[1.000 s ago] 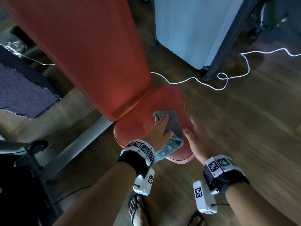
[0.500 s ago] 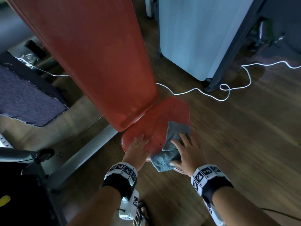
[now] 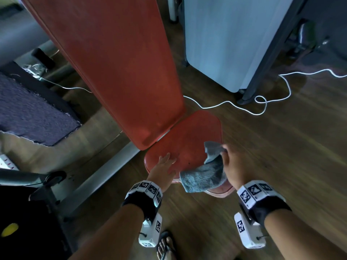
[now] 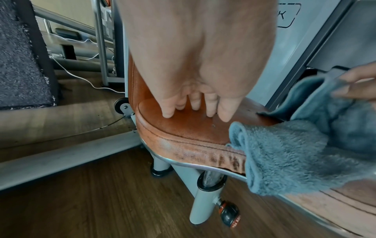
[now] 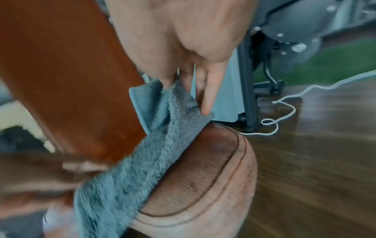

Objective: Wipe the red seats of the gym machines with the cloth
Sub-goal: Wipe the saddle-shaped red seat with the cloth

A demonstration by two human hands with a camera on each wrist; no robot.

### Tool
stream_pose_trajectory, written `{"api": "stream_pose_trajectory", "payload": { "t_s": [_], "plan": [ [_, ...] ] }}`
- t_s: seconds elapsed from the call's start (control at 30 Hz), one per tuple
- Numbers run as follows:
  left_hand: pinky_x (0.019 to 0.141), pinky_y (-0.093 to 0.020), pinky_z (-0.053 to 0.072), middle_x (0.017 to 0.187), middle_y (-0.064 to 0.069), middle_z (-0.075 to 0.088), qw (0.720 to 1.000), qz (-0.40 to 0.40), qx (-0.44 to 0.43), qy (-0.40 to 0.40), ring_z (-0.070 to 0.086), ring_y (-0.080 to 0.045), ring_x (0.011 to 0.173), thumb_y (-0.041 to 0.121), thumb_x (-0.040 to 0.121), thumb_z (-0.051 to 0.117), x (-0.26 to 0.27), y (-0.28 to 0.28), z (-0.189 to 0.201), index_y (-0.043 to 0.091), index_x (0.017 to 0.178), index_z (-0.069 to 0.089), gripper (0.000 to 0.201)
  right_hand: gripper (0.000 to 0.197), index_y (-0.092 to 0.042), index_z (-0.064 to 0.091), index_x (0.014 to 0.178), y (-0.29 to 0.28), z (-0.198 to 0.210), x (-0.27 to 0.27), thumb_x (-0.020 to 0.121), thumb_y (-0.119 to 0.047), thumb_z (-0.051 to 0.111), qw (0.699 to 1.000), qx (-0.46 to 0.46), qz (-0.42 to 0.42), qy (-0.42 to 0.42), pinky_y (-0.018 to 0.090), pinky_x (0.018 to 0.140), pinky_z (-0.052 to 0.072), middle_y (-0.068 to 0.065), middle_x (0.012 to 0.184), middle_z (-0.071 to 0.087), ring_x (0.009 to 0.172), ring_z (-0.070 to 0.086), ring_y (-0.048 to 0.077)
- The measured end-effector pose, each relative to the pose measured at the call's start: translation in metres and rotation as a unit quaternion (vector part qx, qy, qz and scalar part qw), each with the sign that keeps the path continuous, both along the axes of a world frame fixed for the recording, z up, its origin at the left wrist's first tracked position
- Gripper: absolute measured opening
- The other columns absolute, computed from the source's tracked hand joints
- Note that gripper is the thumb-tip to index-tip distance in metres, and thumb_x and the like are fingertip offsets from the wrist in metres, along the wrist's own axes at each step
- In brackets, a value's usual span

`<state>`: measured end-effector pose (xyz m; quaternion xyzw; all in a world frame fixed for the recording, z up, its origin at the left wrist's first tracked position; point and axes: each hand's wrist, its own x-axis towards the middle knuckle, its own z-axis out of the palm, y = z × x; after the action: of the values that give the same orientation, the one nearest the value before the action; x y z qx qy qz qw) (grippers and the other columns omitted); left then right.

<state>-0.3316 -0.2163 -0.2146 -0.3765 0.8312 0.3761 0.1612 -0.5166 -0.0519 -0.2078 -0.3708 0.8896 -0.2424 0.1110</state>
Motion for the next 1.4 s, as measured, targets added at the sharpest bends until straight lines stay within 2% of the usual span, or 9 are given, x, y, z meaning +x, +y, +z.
{"api": "stream_pose_trajectory", "payload": {
  "t_s": [0.17,0.27,0.47,0.6,0.8,0.9,1.0,1.17,1.4],
  "plan": [
    [0.118,-0.034,0.004,0.163,0.006,0.007,1.0,-0.007,-0.006,0.012,-0.001,-0.022,0.15,0.022,0.104,0.04,0.003,-0.001,-0.001,0.029,0.15,0.034,0.048,0.016,-0.018,0.059,0.107,0.016,0.02,0.017,0.095,-0.023,0.051,0.984,-0.112,0.133,0.047,0.027,0.056,0.051,-0.005,0.078,0.064,0.063,0.06,0.009],
    [0.119,-0.033,0.005,0.163,0.006,0.009,1.0,0.001,-0.007,0.021,0.001,-0.021,0.151,0.019,0.103,0.041,0.004,-0.002,-0.004,0.028,0.15,0.035,0.048,0.016,-0.026,0.058,0.104,0.031,-0.001,0.025,0.091,-0.032,0.052,0.96,-0.008,0.275,0.058,0.035,0.084,0.05,-0.012,0.111,0.059,0.102,0.059,0.008],
    [0.118,-0.032,0.003,0.163,0.008,0.007,0.999,0.003,-0.001,0.033,-0.002,-0.019,0.15,0.015,0.102,0.042,0.007,-0.001,-0.009,0.029,0.15,0.033,0.052,0.053,-0.034,0.053,0.121,0.026,-0.002,0.029,0.08,-0.066,0.052,0.948,0.064,0.308,0.052,0.041,0.098,0.044,-0.008,0.136,0.044,0.126,0.045,0.015],
    [0.117,-0.032,0.003,0.163,0.008,0.007,0.999,0.0,-0.011,0.038,-0.001,-0.019,0.15,0.015,0.102,0.041,0.008,0.0,-0.008,0.03,0.151,0.032,0.052,0.061,-0.032,0.044,0.139,0.005,-0.012,0.03,0.089,-0.065,0.033,0.924,0.122,0.355,0.071,0.044,0.111,0.035,-0.002,0.153,0.034,0.144,0.027,0.021],
    [0.117,-0.03,0.003,0.163,0.007,0.007,0.999,0.001,-0.009,0.046,-0.001,-0.018,0.15,0.013,0.102,0.04,0.008,-0.001,-0.007,0.029,0.151,0.033,0.051,0.087,-0.032,0.028,0.149,0.002,-0.022,0.027,0.075,-0.071,0.054,0.93,0.197,0.298,0.087,0.051,0.113,0.025,0.004,0.156,0.028,0.146,0.019,0.032],
    [0.115,-0.028,0.002,0.163,0.009,0.006,0.999,0.004,-0.003,0.052,-0.002,-0.017,0.15,0.014,0.102,0.04,0.01,-0.001,-0.008,0.029,0.151,0.033,0.051,0.088,-0.032,0.023,0.151,0.002,-0.02,0.02,0.078,-0.073,0.05,0.947,0.219,0.221,0.075,0.052,0.113,0.022,0.005,0.155,0.025,0.144,0.02,0.033],
    [0.116,-0.029,0.002,0.163,0.01,0.005,0.998,0.005,0.001,0.057,-0.004,-0.015,0.15,0.013,0.102,0.04,0.01,0.0,-0.01,0.03,0.151,0.032,0.052,0.085,-0.03,0.037,0.145,0.003,-0.013,0.015,0.076,-0.078,0.043,0.96,0.222,0.132,0.106,0.051,0.103,0.036,0.004,0.138,0.042,0.123,0.044,0.029],
    [0.118,-0.033,0.002,0.162,0.011,0.002,0.998,0.002,0.006,0.057,-0.007,-0.013,0.149,0.012,0.101,0.041,0.012,0.0,-0.014,0.031,0.151,0.03,0.054,0.109,-0.023,0.031,0.149,0.02,-0.021,0.018,0.064,-0.09,0.032,0.951,0.227,0.167,0.123,0.057,0.099,0.036,0.009,0.14,0.042,0.121,0.046,0.033],
    [0.119,-0.035,0.004,0.162,0.013,-0.002,0.999,-0.002,0.003,0.038,-0.01,-0.012,0.149,0.016,0.101,0.042,0.011,0.0,-0.017,0.032,0.152,0.028,0.055,0.066,-0.058,0.016,0.144,0.016,-0.017,0.031,0.081,-0.079,0.026,0.962,0.225,0.132,0.076,0.056,0.097,0.039,0.002,0.142,0.029,0.13,0.033,0.034]
  ]
}}
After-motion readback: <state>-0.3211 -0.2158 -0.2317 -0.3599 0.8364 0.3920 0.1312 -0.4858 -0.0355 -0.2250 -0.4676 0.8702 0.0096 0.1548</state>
